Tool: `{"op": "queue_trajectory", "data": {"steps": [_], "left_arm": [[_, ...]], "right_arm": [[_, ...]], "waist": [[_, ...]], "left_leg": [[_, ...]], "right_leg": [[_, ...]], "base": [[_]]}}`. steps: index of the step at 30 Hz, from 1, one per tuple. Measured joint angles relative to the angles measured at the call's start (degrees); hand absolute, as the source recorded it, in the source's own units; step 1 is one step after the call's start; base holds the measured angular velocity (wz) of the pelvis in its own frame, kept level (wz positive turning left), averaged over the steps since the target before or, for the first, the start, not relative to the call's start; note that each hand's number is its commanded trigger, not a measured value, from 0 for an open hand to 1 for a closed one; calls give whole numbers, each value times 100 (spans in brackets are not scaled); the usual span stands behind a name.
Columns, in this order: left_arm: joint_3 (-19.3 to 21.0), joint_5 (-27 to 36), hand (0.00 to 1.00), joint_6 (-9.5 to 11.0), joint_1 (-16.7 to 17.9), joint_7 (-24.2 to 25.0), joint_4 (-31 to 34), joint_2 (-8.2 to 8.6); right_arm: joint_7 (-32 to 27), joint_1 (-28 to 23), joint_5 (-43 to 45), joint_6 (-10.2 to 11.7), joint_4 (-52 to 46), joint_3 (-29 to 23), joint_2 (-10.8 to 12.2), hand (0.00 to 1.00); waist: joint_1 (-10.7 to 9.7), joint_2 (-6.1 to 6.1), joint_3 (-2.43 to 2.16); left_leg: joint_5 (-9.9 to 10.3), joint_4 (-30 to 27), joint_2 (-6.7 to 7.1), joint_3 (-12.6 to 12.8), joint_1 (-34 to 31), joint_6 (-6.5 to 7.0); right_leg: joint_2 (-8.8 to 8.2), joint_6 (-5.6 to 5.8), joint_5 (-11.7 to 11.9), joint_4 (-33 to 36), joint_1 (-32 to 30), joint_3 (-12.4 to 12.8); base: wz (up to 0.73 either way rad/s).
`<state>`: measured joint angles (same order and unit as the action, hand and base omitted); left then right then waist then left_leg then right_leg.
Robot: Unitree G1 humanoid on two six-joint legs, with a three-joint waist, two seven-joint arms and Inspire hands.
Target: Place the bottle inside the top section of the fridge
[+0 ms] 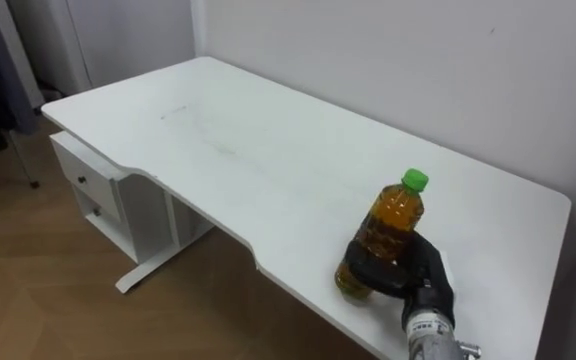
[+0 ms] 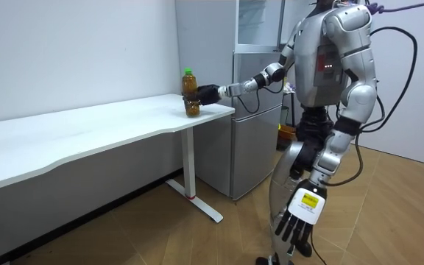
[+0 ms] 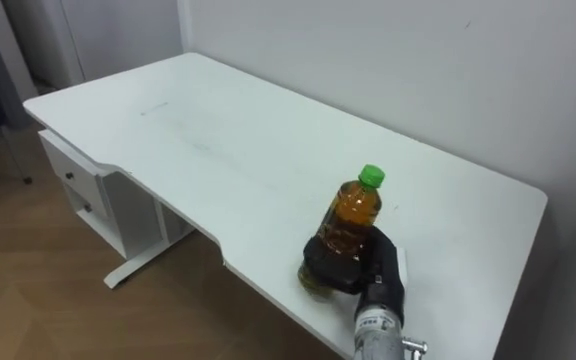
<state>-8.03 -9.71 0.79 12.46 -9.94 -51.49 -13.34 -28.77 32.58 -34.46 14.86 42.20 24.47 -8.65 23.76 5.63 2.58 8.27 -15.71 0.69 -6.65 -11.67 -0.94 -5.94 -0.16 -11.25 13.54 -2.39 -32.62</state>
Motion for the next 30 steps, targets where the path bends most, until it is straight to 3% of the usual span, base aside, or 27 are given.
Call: {"op": "queue_trajectory", "data": {"steps": [14,19,23,28,30], "left_arm": [[4,133,0,4,99,-90,84,-5],[116,93,0,46,248,-61,139,11],[282,72,0,218,318,-66,117,20],[725,104,0,364,539,-66,90,95],[916,110,0,416,664,-69,67,111]], "right_arm": [[452,-4,-406,6,319,-171,-23,100],[728,-61,-422,-126,188,-285,-45,100],[891,-499,-147,-138,-372,-291,-278,100],[1031,-1530,121,-336,-2008,-393,-663,100],[1133,-1900,133,-338,-2857,-422,-979,100]], "waist": [[-51,-2,-15],[-170,73,-62],[-196,72,-62],[-485,68,-69],[-717,53,-77]], "left_leg": [[-2,-16,2,-12,15,0],[-10,-56,-7,39,-49,4],[-2,-41,-21,166,10,17],[21,120,-91,513,269,53],[22,226,-103,661,414,54]], "right_leg": [[-7,1,0,6,34,-47],[1,6,5,6,-48,44],[5,25,24,3,-64,198],[6,45,47,5,-25,528],[19,37,73,2,-8,683]], "base": [[0],[-4],[-16],[-35],[-40]]}}
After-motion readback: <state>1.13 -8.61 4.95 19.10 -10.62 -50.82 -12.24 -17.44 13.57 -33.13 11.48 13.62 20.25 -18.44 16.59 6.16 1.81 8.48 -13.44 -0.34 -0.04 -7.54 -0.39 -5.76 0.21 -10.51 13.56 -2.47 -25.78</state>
